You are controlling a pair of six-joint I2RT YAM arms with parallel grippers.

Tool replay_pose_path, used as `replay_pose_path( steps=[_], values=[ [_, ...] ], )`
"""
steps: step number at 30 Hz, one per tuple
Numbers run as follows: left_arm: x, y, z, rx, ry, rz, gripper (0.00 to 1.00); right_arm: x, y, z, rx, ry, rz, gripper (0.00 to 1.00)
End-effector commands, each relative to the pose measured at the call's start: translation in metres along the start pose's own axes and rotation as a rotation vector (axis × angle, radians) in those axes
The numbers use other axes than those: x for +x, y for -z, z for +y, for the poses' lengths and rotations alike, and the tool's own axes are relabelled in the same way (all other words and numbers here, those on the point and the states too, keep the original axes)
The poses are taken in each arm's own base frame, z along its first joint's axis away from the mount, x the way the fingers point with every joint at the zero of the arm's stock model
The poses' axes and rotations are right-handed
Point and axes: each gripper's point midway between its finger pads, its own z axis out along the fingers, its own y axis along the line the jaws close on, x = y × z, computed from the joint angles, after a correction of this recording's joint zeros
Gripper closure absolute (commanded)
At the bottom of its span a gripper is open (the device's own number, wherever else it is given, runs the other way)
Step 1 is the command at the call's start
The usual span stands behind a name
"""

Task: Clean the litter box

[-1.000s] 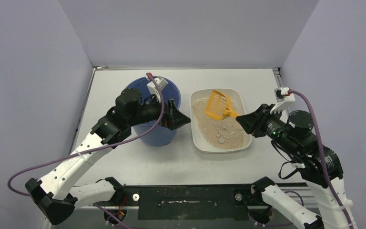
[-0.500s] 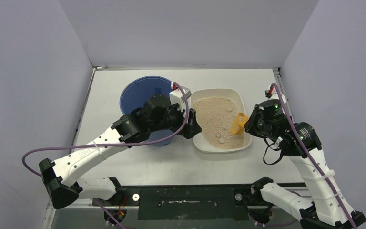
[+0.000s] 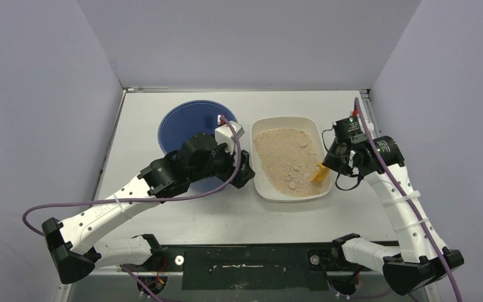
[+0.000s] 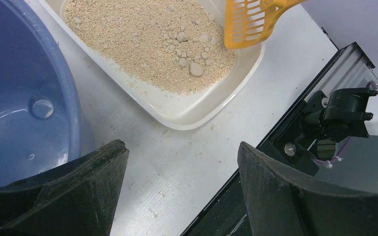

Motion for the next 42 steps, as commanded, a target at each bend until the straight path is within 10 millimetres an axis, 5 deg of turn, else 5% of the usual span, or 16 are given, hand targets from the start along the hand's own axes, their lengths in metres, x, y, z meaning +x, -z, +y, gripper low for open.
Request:
replay_pose_path(
  steps=[1, 27, 42],
  values=[
    [-0.010, 0.016, 0.002, -0.003, -0.042, -0.064, 0.21, 0.002, -0.008, 0.004, -0.008, -0.078, 0.039, 1.00],
    [0.023, 0.022, 0.019, -0.021, -0.099, -0.046, 0.22, 0.052, -0.082, 0.003, -0.024, -0.301, 0.135, 1.00],
    [0.030, 0.018, 0.025, -0.045, -0.101, -0.027, 0.23, 0.063, -0.068, -0.013, -0.052, -0.328, 0.081, 1.00]
  ],
)
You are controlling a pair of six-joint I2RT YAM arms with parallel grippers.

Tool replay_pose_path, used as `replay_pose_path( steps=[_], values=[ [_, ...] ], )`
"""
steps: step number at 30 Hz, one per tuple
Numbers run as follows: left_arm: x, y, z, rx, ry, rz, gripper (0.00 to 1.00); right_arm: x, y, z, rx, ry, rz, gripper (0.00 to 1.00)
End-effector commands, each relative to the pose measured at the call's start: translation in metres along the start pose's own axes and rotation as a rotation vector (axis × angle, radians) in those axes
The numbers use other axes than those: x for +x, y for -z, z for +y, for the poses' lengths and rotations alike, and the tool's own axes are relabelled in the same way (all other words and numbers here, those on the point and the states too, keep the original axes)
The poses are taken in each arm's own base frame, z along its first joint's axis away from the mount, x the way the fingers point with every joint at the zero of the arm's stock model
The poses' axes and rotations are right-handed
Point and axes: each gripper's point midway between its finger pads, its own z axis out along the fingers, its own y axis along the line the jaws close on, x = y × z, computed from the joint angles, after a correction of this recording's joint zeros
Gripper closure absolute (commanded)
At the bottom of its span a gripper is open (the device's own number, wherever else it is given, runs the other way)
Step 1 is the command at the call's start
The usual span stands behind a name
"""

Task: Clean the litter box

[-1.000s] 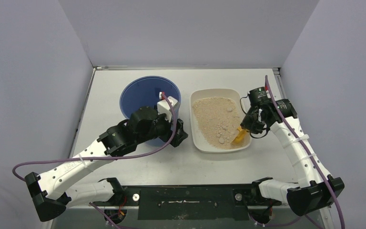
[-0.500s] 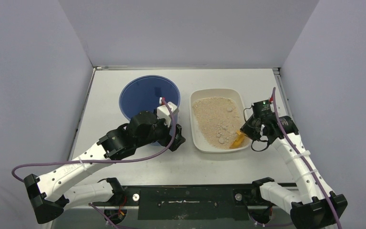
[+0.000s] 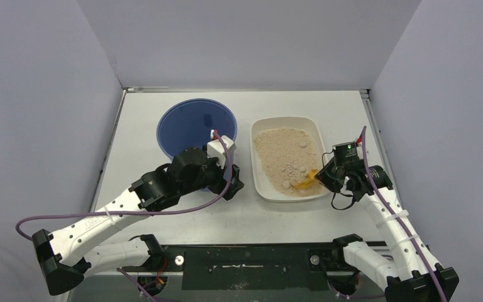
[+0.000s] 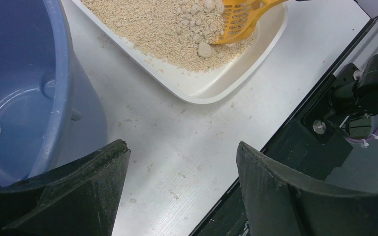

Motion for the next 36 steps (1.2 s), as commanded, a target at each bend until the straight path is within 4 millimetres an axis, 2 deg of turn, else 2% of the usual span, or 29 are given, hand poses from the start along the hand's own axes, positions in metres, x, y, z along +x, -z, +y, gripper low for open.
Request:
replay_pose_path(
  steps=[1, 7, 14, 17, 27, 36],
  values=[
    [-0.008, -0.001, 0.003, -0.018, -0.013, -0.037, 0.23, 0.011, 0.000, -0.016, 0.047, -0.002, 0.028, 1.00],
    [-0.007, -0.002, 0.004, -0.024, -0.013, -0.031, 0.23, 0.020, -0.010, -0.026, 0.041, -0.036, 0.025, 1.00],
    [-0.006, -0.003, 0.005, -0.026, -0.011, -0.031, 0.23, 0.023, -0.032, -0.019, -0.042, -0.074, -0.011, 1.00],
    [-0.007, -0.003, 0.005, -0.026, -0.010, -0.036, 0.24, 0.027, -0.043, -0.009, -0.118, -0.096, -0.013, 1.00],
    [-0.006, -0.003, 0.004, -0.017, -0.010, -0.046, 0.25, 0.019, -0.082, 0.012, -0.220, -0.100, -0.092, 1.00],
    [-0.010, 0.002, -0.002, 0.025, -0.022, -0.080, 0.26, 0.008, -0.096, 0.040, -0.419, -0.079, -0.200, 1.00]
  ],
)
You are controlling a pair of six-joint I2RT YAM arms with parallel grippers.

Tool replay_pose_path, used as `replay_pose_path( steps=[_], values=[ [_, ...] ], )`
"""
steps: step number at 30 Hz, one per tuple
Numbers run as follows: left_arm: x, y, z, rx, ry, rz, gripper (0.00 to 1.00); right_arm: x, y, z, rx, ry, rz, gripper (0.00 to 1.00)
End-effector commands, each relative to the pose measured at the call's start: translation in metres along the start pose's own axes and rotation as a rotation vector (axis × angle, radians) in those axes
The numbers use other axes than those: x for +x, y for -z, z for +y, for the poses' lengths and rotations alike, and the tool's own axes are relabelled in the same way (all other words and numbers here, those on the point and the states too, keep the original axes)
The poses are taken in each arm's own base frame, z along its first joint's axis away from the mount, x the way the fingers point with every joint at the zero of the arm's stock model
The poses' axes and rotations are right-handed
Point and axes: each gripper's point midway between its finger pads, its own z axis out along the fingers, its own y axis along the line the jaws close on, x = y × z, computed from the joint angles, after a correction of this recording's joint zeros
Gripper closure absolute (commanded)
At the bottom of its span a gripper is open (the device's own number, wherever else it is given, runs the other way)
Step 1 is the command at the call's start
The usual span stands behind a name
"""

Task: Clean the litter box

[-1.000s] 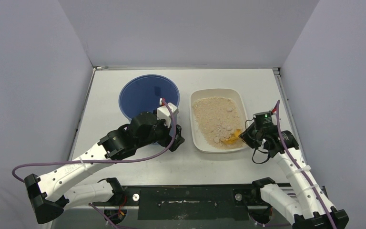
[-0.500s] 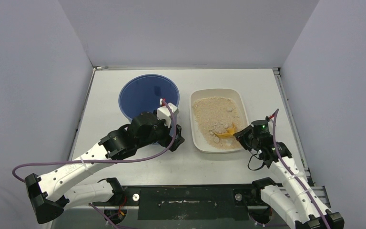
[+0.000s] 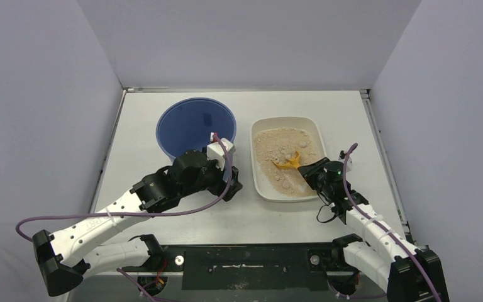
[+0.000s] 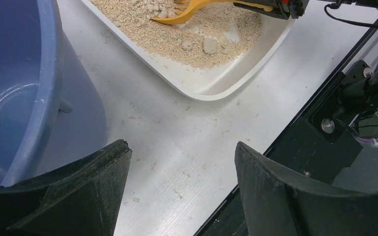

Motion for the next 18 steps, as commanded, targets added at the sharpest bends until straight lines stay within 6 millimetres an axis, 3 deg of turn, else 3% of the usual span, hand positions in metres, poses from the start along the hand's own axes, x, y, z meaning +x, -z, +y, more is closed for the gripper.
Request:
replay_pose_path(
  steps=[1, 11, 18],
  values=[
    [-0.020, 0.008, -0.009, 0.049, -0.018, -0.091, 0.26, -0.002, -0.011, 0.001, -0.064, 0.048, -0.048, 1.00],
    [-0.028, 0.017, -0.025, 0.152, -0.034, -0.152, 0.26, -0.011, -0.003, 0.038, -0.352, 0.006, -0.146, 1.00],
    [-0.033, 0.022, -0.029, 0.181, -0.050, -0.184, 0.26, -0.017, 0.007, 0.046, -0.453, -0.042, -0.190, 1.00]
  ],
)
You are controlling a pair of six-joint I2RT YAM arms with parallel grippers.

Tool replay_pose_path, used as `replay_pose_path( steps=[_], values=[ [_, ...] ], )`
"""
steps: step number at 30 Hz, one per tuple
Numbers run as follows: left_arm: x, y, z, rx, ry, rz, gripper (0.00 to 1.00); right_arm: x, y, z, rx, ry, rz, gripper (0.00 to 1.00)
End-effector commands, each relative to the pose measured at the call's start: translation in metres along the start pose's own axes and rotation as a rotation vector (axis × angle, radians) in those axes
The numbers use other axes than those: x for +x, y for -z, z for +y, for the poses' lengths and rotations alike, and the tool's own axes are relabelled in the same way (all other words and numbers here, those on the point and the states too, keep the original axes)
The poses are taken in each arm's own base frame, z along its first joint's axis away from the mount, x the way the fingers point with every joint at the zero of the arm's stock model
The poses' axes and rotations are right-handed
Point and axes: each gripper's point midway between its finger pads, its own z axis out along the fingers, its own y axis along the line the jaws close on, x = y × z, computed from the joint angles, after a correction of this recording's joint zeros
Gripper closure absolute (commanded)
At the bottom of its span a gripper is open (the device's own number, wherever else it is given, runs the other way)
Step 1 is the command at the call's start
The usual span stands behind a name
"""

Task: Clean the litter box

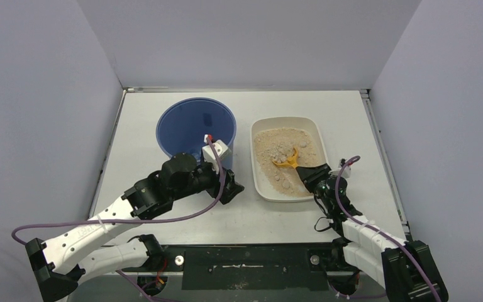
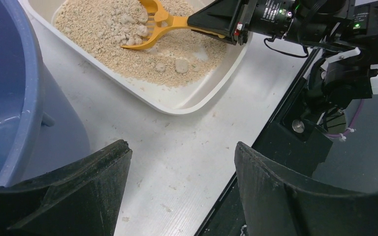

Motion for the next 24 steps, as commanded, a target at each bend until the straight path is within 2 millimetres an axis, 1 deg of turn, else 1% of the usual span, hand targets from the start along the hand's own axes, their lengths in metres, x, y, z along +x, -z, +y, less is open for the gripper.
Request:
replay_pose_path(
  steps=[1, 12, 16, 18, 24],
  values=[
    [-0.019, 0.004, -0.009, 0.052, -0.031, -0.088, 0.26, -0.022, 0.005, 0.045, -0.205, -0.038, -0.092, 1.00],
    [-0.023, 0.006, -0.014, 0.082, -0.046, -0.117, 0.26, -0.036, 0.023, 0.060, -0.334, -0.145, -0.141, 1.00],
    [-0.023, 0.006, -0.014, 0.081, -0.048, -0.119, 0.26, -0.045, 0.028, 0.070, -0.385, -0.163, -0.162, 1.00],
    [-0.024, 0.006, -0.014, 0.084, -0.049, -0.122, 0.26, -0.044, 0.032, 0.067, -0.396, -0.172, -0.161, 1.00],
    [-0.024, 0.008, -0.016, 0.097, -0.053, -0.128, 0.26, -0.053, 0.046, 0.073, -0.468, -0.230, -0.175, 1.00]
  ],
)
